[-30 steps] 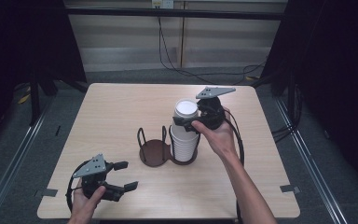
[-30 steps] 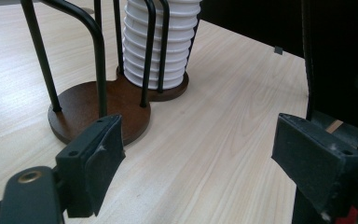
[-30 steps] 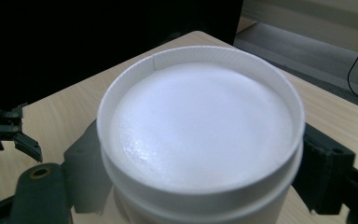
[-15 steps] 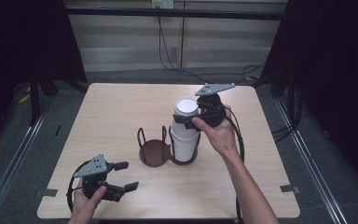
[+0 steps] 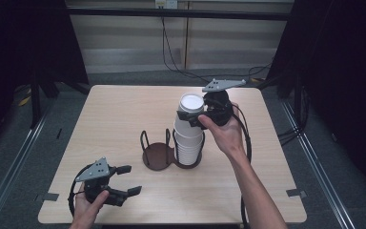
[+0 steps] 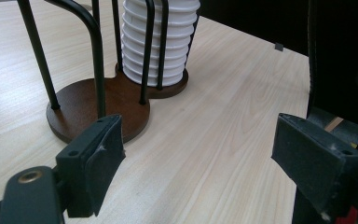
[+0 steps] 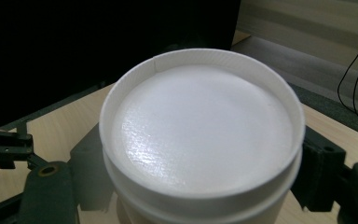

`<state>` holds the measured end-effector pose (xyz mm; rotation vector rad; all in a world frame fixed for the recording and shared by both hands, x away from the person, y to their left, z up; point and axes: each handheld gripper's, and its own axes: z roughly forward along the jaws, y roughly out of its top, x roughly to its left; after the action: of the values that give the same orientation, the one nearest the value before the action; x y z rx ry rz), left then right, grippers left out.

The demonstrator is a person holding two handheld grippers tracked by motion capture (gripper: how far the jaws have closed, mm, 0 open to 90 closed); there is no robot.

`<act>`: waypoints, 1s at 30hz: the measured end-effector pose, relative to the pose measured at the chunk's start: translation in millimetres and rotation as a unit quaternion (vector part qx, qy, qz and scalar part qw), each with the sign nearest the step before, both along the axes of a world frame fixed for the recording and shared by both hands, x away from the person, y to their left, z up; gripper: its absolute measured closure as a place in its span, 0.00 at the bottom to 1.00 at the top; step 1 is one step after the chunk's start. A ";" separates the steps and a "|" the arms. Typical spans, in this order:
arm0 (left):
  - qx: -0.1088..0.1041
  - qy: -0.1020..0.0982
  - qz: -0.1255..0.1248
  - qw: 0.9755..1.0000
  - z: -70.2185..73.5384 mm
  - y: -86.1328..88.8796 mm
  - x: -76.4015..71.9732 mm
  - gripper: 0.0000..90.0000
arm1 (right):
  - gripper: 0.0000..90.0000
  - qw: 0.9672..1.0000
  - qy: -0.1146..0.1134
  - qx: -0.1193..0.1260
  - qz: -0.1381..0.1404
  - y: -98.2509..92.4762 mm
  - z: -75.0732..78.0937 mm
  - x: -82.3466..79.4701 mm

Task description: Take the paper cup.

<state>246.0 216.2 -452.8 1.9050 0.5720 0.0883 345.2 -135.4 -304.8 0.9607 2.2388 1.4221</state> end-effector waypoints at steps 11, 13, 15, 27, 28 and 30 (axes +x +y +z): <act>0.000 0.003 0.000 1.000 -1.2 -0.1 1.7 0.18 | 0.25 1.000 -0.010 0.012 -0.004 -9.2 10.1 -6.4; 0.000 0.004 0.002 1.000 -1.5 -0.6 2.1 0.18 | 0.25 1.000 -0.010 0.016 -0.003 -9.4 11.0 -6.6; 0.000 0.005 0.000 1.000 -1.5 -1.0 1.8 0.18 | 0.26 1.000 -0.010 0.015 -0.002 -9.8 12.8 -6.7; -0.001 0.006 0.000 1.000 -1.7 -0.9 1.7 0.18 | 0.26 0.999 -0.032 0.039 -0.008 -15.7 27.5 -12.7; -0.001 0.006 0.001 1.000 -1.7 -0.9 1.7 0.18 | 0.26 0.998 -0.034 0.042 -0.009 -15.9 28.3 -13.4; -0.001 0.006 0.001 1.000 -1.8 -1.0 1.7 0.18 | 0.26 0.998 -0.036 0.046 -0.010 -16.7 29.7 -14.4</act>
<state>247.7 215.2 -454.6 1.9038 0.5814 0.0776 330.8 -152.1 -275.1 0.9414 2.1238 1.5381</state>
